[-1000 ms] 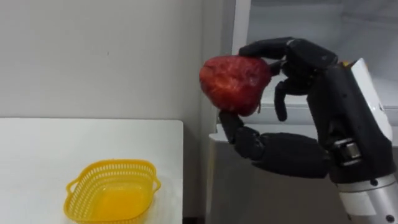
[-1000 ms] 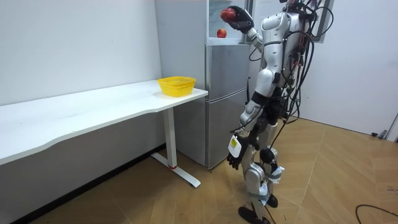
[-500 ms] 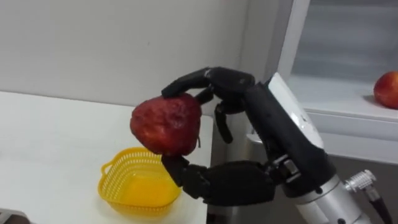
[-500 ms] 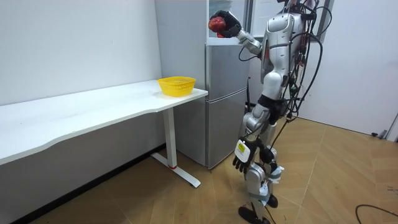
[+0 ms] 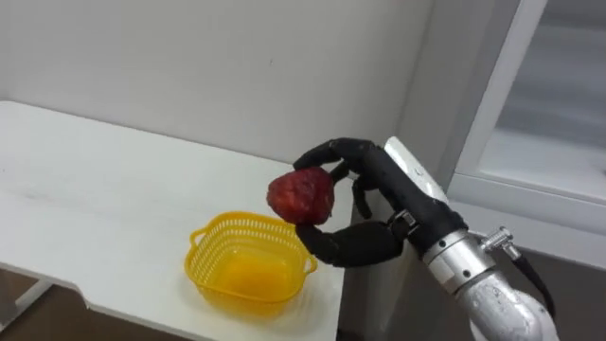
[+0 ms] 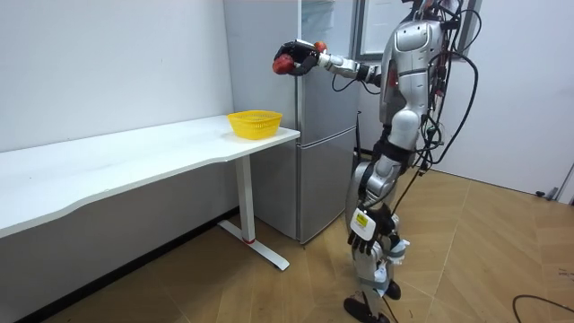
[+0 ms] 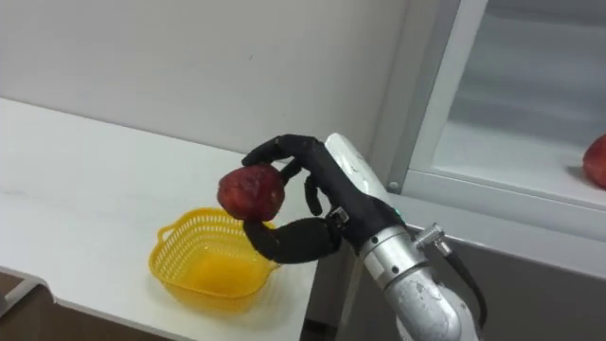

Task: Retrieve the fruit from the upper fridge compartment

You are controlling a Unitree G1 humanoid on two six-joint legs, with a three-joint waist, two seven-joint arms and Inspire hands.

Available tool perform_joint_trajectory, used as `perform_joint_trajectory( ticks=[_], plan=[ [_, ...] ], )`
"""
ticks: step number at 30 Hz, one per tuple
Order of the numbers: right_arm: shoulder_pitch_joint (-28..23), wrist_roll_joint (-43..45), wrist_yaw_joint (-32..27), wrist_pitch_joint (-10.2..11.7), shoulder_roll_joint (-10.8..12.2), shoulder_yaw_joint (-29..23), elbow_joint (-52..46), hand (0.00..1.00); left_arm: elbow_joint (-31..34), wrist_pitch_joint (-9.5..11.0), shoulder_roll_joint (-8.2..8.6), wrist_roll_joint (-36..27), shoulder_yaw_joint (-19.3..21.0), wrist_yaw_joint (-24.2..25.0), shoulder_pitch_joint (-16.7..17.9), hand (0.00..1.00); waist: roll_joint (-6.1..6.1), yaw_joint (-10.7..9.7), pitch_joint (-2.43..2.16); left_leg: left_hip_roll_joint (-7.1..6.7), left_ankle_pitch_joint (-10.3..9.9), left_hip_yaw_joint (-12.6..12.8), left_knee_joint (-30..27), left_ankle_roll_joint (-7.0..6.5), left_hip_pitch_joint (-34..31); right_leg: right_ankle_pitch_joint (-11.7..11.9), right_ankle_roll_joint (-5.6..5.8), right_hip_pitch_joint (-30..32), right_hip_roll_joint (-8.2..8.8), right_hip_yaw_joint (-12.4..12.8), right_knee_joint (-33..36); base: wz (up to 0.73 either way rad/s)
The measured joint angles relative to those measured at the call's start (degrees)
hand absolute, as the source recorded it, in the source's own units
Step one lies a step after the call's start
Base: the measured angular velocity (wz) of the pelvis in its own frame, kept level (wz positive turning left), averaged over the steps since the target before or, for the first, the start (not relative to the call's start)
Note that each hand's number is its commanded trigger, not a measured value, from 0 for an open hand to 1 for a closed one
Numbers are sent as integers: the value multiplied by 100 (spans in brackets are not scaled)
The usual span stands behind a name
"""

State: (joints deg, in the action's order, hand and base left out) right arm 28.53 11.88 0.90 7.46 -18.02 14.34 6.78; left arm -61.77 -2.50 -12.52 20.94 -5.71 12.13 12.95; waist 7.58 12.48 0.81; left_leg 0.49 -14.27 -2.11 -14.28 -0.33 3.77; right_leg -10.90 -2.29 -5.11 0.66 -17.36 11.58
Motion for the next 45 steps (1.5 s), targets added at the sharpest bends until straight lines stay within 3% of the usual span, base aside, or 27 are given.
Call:
perform_joint_trajectory(
  ticks=[8,15,20,21,22,23,30,34,45],
  plan=[
    [12,220,-97,-8,-40,144,488,100,3,-9,-30,2,2,109,-51,0,64,222,47,-19,2,-53,-18,-3,-35,-2,3,14,19,-51,1,3],
    [12,232,-12,-45,-39,268,667,100,70,-36,-37,1,-4,224,-63,0,22,272,68,-27,2,-133,-41,-1,-133,-2,3,26,20,-146,1,6],
    [14,215,-12,-195,-39,295,675,100,173,-130,-1,-3,-20,222,-25,0,18,371,58,-31,3,-139,-25,0,-138,-2,4,25,14,-152,0,0],
    [15,214,-12,-234,-39,335,675,96,209,-139,-5,-3,-18,208,-16,0,20,375,56,-32,4,-137,-25,0,-131,-2,4,22,16,-158,0,0],
    [15,213,-12,-256,-39,361,675,23,233,-143,-7,-3,-18,204,-9,0,22,375,54,-33,5,-138,-25,0,-129,-2,4,21,17,-164,1,0],
    [18,212,-12,-296,-39,413,675,0,266,-162,-7,-3,-18,201,-4,0,28,378,50,-35,9,-139,-28,-2,-128,-2,4,21,18,-169,1,0],
    [146,211,-4,-511,-28,526,678,0,399,-258,-10,-3,-18,194,35,0,51,408,34,-36,12,-171,-36,-4,-102,-2,4,12,28,-179,1,0],
    [206,211,-27,-521,-28,527,762,0,477,-304,-15,-3,-18,195,69,0,59,410,28,-38,16,-211,-39,0,-94,-2,4,-6,27,-180,-1,4],
    [206,222,-28,-708,-21,525,965,0,504,-485,-8,-1,-18,212,169,0,25,482,48,-45,21,-250,-4,10,-122,-3,5,-25,19,-190,-1,0]
  ],
)
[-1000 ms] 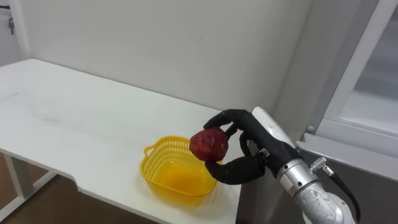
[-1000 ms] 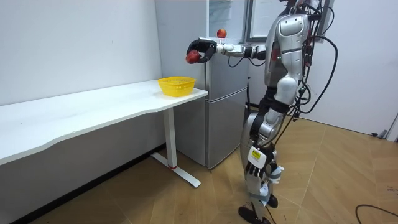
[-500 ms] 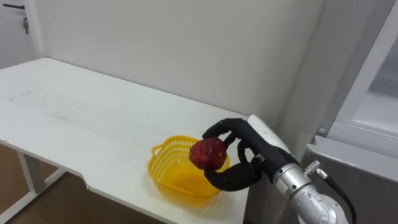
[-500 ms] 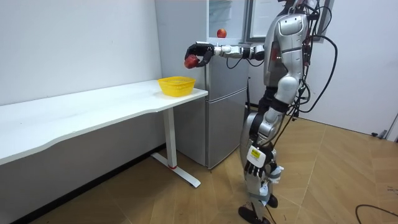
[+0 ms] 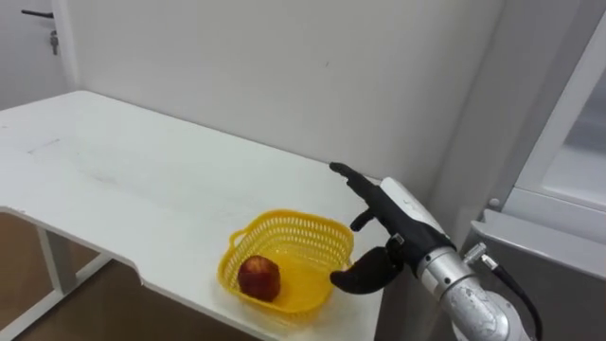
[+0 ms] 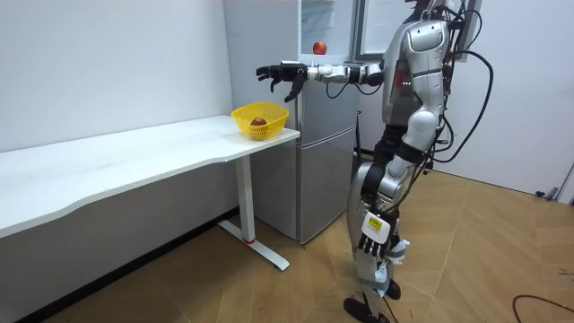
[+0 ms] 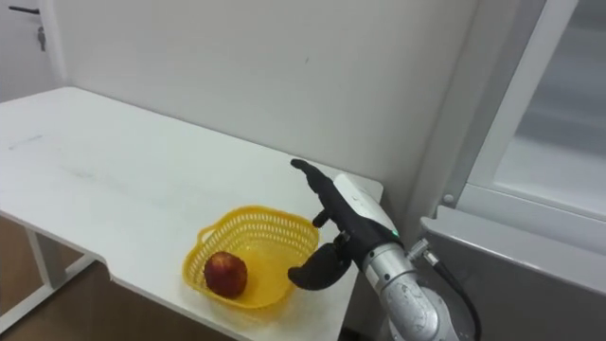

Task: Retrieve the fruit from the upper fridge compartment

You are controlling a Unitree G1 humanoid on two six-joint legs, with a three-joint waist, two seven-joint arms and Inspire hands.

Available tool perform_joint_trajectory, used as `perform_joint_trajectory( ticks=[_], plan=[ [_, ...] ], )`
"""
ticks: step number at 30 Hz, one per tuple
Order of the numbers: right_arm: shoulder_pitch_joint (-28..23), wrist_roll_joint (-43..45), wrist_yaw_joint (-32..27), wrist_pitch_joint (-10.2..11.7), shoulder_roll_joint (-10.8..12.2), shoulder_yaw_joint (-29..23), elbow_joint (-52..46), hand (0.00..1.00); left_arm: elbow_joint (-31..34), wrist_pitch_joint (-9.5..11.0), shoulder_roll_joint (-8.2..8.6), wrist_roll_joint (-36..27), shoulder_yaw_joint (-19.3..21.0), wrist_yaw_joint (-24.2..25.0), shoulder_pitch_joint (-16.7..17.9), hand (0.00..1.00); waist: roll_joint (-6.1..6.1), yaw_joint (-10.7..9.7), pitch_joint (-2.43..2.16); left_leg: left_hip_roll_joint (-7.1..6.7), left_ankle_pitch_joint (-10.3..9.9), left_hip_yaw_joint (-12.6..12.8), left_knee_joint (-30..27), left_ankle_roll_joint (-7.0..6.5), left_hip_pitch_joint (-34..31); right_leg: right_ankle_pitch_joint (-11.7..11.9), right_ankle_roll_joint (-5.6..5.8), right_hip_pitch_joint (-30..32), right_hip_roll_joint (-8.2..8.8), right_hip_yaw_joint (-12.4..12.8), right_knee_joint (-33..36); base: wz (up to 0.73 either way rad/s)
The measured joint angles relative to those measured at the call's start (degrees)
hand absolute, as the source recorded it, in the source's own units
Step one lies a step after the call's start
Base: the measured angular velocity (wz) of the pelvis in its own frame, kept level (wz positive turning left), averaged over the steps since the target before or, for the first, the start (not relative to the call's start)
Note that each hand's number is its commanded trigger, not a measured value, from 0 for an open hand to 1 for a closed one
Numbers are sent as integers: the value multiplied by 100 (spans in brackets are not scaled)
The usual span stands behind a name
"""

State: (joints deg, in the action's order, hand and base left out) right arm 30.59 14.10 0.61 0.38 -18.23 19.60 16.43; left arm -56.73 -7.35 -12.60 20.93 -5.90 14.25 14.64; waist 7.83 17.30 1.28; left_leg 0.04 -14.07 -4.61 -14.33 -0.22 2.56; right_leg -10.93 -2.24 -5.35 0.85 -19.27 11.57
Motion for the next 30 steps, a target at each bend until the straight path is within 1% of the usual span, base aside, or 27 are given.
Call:
perform_joint_trajectory(
  ticks=[4,9,10,11,14,17,19,20,22,25,26,27,28,29,30],
  plan=[
    [0,48,-1,-25,3,0,0,0,-1,-22,0,2,3,-6,-5,0,0,10,-1,-6,0,-19,-1,0,3,-1,1,-9,-11,-11,0,1],
    [0,194,-57,-25,5,-8,-1,0,-12,-24,11,3,8,-25,-2,0,-8,11,-17,-16,3,-32,-27,-4,6,-1,1,-17,-13,-56,-1,1],
    [0,193,-79,-25,5,-14,-1,0,-11,-24,20,3,8,-25,6,0,-6,11,-35,-19,4,-39,-27,-6,6,-1,2,-20,-8,-72,-1,4],
    [0,194,-101,-25,5,-22,-3,0,-10,-23,30,3,10,-25,11,0,-16,11,-39,-23,5,-47,-29,-8,9,-3,5,-24,-4,-82,-1,4],
    [0,187,-129,-22,5,-60,-27,0,-2,-21,52,2,11,-23,39,0,-32,5,-48,-33,8,-49,-33,-13,13,-14,24,-31,6,-88,-1,2],
    [0,150,-186,-15,5,-67,-34,0,-15,-21,38,-1,11,-22,35,0,-37,-9,-48,-36,11,-47,-41,-16,60,-17,28,-85,13,-125,-1,4],
    [0,119,-258,30,5,-71,-46,0,-13,-13,38,-2,8,-28,30,0,-48,-23,-43,-36,12,-40,-41,-16,117,-17,29,-132,25,-126,-7,0],
    [0,98,-319,80,6,-78,-90,0,-10,2,36,0,8,-31,20,0,-74,-33,-28,-35,11,-36,-41,-16,122,-18,30,-153,46,-126,-11,0],
    [0,64,-385,169,7,-130,-220,0,14,43,31,-3,8,-29,1,0,-83,-109,-24,-36,11,-34,-44,-17,116,-18,30,-158,46,-131,-12,0],
    [-1,-114,-468,297,5,-329,-669,0,18,121,31,-3,11,-25,-12,0,-135,-221,-16,-42,11,-23,-7,-17,115,-18,30,-159,20,-125,-11,0],
    [-1,-301,-539,370,5,-381,-839,0,17,149,31,-3,11,-25,-5,0,-161,-289,-25,-43,11,-20,-3,-18,126,-18,30,-167,21,-121,-9,0],
    [-1,-383,-571,416,6,-403,-903,0,14,151,35,-4,9,-25,-1,0,-178,-308,-28,-42,12,-3,2,-19,149,-18,30,-178,21,-110,-6,-9],
    [-15,-534,-606,496,6,-440,-997,0,5,154,43,-3,9,-26,10,0,-226,-333,-29,-40,13,21,34,-21,217,-18,30,-220,19,-81,-3,-12],
    [-68,-591,-618,500,11,-506,-1185,0,-4,156,45,0,10,-31,11,0,-249,-361,-79,-39,19,40,58,-26,221,-18,30,-194,22,-67,0,-17],
    [-75,-587,-674,500,22,-533,-1413,0,-3,164,46,4,12,-51,20,0,-277,-402,-94,-36,30,80,82,-27,232,-18,30,-173,18,-27,-1,-14]
  ],
)
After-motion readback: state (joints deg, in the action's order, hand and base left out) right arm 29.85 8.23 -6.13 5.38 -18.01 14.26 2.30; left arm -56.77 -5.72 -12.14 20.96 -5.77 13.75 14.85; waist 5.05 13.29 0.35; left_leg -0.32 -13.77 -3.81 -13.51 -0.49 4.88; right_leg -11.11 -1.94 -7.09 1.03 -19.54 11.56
